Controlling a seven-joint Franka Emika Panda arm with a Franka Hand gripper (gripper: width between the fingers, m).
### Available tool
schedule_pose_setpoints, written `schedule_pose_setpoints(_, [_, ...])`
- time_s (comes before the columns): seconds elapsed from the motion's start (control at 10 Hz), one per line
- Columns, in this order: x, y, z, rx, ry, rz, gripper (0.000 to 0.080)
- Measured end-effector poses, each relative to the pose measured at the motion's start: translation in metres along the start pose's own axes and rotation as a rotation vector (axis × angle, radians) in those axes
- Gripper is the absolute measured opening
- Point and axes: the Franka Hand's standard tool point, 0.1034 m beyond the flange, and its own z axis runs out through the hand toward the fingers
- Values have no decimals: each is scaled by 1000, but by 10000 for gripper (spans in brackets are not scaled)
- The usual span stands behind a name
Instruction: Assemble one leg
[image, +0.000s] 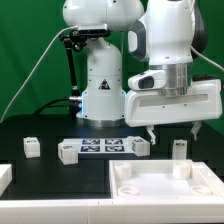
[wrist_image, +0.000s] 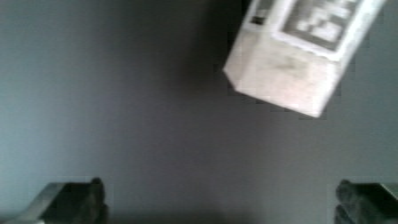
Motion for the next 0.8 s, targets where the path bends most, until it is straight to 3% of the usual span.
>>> schedule_pose_setpoints(0.3, [-10,-1,3,18,9,247,649])
schedule_pose_setpoints(0.5, [-11,1,4,15,-25,248,649])
schedule_pose_setpoints(0.6, [-14,-5,5,18,-15,240,649])
schedule_pose_setpoints(0.8, [-27,-8,7,8,-133,183,649])
